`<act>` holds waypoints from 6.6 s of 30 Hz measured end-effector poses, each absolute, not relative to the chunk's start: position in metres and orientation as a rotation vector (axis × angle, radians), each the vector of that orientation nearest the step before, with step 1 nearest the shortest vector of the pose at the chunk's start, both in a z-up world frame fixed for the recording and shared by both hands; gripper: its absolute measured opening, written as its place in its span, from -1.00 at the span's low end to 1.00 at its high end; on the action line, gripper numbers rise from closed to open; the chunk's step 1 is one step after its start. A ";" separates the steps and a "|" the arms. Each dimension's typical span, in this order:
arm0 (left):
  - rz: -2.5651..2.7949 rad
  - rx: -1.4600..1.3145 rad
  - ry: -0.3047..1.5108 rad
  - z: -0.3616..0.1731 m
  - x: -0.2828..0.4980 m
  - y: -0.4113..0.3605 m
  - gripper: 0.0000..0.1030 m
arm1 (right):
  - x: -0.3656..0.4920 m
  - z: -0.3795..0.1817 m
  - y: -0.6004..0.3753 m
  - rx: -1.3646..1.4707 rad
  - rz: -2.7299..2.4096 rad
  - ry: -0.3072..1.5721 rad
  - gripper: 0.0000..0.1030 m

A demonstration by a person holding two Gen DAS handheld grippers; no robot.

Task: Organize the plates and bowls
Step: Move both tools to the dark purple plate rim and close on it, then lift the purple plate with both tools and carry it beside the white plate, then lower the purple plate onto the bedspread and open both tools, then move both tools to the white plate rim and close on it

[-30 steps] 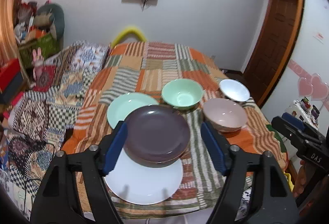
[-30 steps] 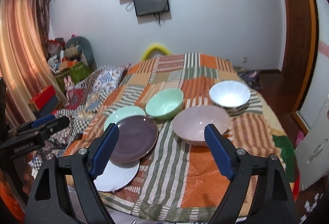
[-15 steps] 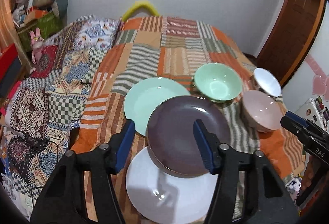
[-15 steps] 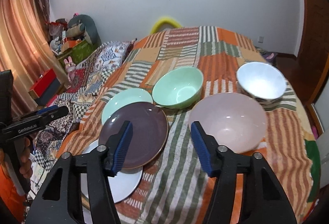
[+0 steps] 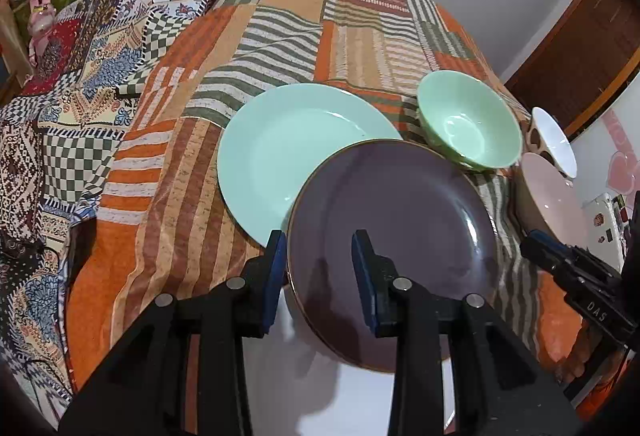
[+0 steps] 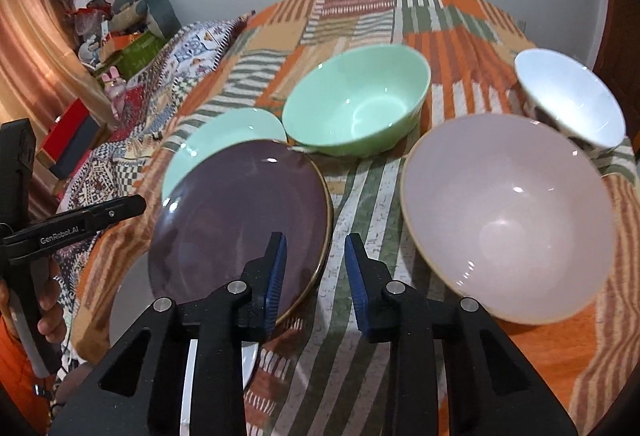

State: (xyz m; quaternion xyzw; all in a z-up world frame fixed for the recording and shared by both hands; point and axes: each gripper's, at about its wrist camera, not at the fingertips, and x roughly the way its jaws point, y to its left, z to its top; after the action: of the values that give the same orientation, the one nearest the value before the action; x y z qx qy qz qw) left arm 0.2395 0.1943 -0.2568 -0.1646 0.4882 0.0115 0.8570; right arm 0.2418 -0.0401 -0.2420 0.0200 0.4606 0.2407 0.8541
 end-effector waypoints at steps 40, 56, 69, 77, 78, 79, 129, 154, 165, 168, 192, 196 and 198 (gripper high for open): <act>-0.035 -0.401 1.087 -0.297 0.231 0.190 -0.42 | 0.258 -0.272 -0.029 0.082 0.497 1.096 -0.62; -0.019 -0.359 1.029 -0.246 0.197 0.160 -0.42 | 0.226 -0.240 -0.050 0.121 0.493 1.040 -0.62; -0.085 -0.348 1.044 -0.225 0.173 0.110 -0.41 | 0.190 -0.216 -0.088 0.153 0.452 0.988 -0.62; -0.138 -0.340 1.101 -0.237 0.175 0.076 -0.41 | 0.174 -0.227 -0.120 0.178 0.400 1.010 -0.62; -0.144 -0.339 1.107 -0.239 0.176 0.072 -0.40 | 0.173 -0.228 -0.124 0.182 0.392 1.014 -0.62; -0.149 -0.339 1.113 -0.241 0.177 0.068 -0.41 | 0.173 -0.230 -0.128 0.185 0.385 1.018 -0.62; -0.144 -0.207 1.203 -0.290 0.205 0.013 -0.25 | 0.175 -0.269 -0.163 0.179 0.299 1.105 -0.56; -0.010 -0.250 0.996 -0.202 0.146 0.097 0.14 | 0.156 -0.211 -0.120 0.141 0.393 0.961 -0.10; 0.124 -0.304 1.043 -0.226 0.123 0.160 0.17 | 0.171 -0.215 -0.057 0.062 0.517 0.984 -0.07; 0.140 -0.326 1.060 -0.236 0.118 0.175 0.17 | 0.177 -0.219 -0.041 0.041 0.543 0.999 -0.07; 0.089 -0.427 1.155 -0.289 0.104 0.212 0.17 | 0.230 -0.282 0.042 -0.140 0.654 1.212 -0.08; 0.055 -0.427 1.147 -0.288 0.103 0.209 0.17 | 0.233 -0.290 0.045 -0.151 0.660 1.242 -0.08; 0.047 -0.422 1.148 -0.288 0.104 0.208 0.16 | 0.233 -0.292 0.046 -0.159 0.663 1.250 -0.07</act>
State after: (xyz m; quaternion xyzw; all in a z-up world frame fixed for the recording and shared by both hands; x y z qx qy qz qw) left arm 0.1037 0.2076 -0.2879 -0.1979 0.5389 0.0219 0.8185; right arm 0.2328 0.0464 -0.2925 -0.0728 0.5736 0.3041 0.7571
